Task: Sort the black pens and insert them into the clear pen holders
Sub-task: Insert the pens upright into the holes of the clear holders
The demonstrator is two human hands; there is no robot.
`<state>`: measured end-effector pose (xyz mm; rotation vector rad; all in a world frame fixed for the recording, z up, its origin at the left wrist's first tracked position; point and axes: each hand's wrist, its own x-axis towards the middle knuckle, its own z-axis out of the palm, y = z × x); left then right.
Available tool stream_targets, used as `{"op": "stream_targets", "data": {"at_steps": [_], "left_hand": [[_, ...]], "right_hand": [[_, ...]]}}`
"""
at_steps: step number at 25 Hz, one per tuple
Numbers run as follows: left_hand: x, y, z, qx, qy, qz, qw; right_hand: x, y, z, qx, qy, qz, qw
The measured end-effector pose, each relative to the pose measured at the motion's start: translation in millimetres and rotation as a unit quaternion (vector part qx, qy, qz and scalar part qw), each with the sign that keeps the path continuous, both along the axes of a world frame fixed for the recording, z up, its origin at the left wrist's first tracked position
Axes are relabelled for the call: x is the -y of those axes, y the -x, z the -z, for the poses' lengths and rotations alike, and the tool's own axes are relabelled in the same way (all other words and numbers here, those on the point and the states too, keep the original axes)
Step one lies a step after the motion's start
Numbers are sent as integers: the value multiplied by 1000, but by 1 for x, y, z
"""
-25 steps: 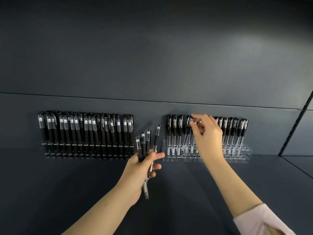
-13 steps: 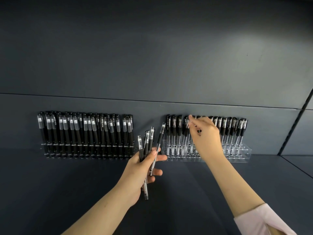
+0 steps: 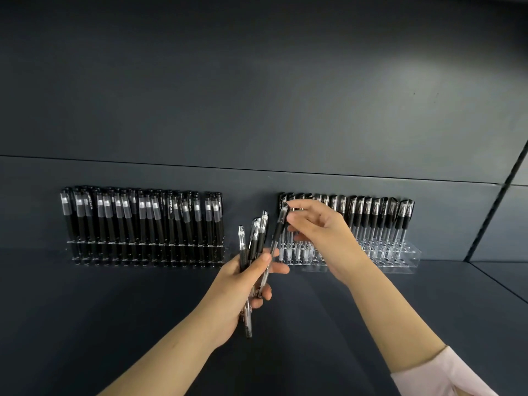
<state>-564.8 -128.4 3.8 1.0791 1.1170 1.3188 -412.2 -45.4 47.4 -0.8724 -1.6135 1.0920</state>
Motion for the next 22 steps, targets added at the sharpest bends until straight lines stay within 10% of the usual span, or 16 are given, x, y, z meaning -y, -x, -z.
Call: {"op": "stream_targets", "data": {"at_steps": [4, 8, 22], "left_hand": [[1, -2, 0, -14, 4, 14, 1000], [-3, 1, 5, -29, 29, 2, 999], [-10, 1, 6, 103, 96, -34, 989]], "right_hand": [[-4, -4, -2, -73, 47, -8, 996], [-12, -23, -11, -139, -79, 188, 969], [-27, -30, 14, 80, -231, 280, 928]]}}
